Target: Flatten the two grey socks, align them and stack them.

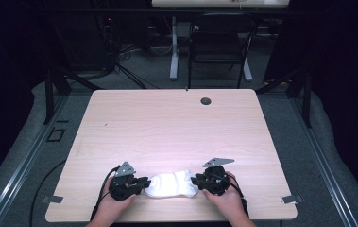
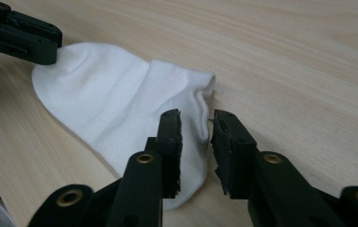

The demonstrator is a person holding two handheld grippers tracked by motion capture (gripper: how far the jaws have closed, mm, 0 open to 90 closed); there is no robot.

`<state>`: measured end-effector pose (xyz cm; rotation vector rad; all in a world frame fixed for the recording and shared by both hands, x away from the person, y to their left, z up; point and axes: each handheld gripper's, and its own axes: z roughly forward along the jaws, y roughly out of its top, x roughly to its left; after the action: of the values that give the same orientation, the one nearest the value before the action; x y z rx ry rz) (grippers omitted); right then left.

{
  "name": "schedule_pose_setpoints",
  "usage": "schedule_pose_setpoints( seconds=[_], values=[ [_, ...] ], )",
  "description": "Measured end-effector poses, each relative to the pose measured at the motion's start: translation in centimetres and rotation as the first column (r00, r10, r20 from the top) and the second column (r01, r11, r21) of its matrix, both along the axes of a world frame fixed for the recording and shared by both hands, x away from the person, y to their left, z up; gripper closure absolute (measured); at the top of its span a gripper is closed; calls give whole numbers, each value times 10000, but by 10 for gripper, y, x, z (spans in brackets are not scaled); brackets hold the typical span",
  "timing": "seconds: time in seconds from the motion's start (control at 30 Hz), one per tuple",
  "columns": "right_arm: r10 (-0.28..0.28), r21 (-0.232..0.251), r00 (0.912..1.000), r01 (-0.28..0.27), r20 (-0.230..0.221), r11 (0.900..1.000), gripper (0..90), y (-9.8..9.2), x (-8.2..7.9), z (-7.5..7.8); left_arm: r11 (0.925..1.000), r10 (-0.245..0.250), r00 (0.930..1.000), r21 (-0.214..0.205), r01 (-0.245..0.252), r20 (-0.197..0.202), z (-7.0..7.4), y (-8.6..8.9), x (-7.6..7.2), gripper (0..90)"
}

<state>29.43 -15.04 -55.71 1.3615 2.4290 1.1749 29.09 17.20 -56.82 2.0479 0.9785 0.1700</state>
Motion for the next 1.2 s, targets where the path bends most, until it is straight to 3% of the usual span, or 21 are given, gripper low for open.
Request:
schedule_pose_setpoints(
  seconds=[0.03, 0.2, 0.4, 0.57, 0.73, 1.07, 1.2],
  values=[
    [-67, 96, 9997, 65, 248, 9999, 669, -2, 0, 2, 10000, 90, 9999, -15, -90, 69, 1, 0, 0, 724],
    [-80, 377, 9979, 56, 641, 9993, 662, -4, -4, 8, 9997, 86, 9997, -218, -81, 234, 8, 2, -1, 661],
    [605, 191, 9949, -622, 807, 9979, 662, 8, -6, 8, 9997, -194, 9995, -140, 198, 237, 5, -5, -4, 613],
    [1109, -407, 9910, -1080, 752, 9933, 633, 18, -6, 0, 9980, -537, 9985, 340, 532, 145, -2, -11, -6, 586],
    [1210, -924, 9911, -1156, 555, 9890, 612, 20, -4, -8, 9962, -579, 9983, 658, 577, 18, -9, -13, -6, 574],
    [1096, -1178, 9925, -1025, 548, 9877, 627, 24, -1, -13, 9973, -411, 9990, 609, 401, 152, -13, -11, 3, 567],
    [946, -1092, 9951, -908, 297, 9899, 640, 25, 5, -12, 9974, -368, 9992, 626, 360, 119, -13, -9, 10, 567]
  ],
)
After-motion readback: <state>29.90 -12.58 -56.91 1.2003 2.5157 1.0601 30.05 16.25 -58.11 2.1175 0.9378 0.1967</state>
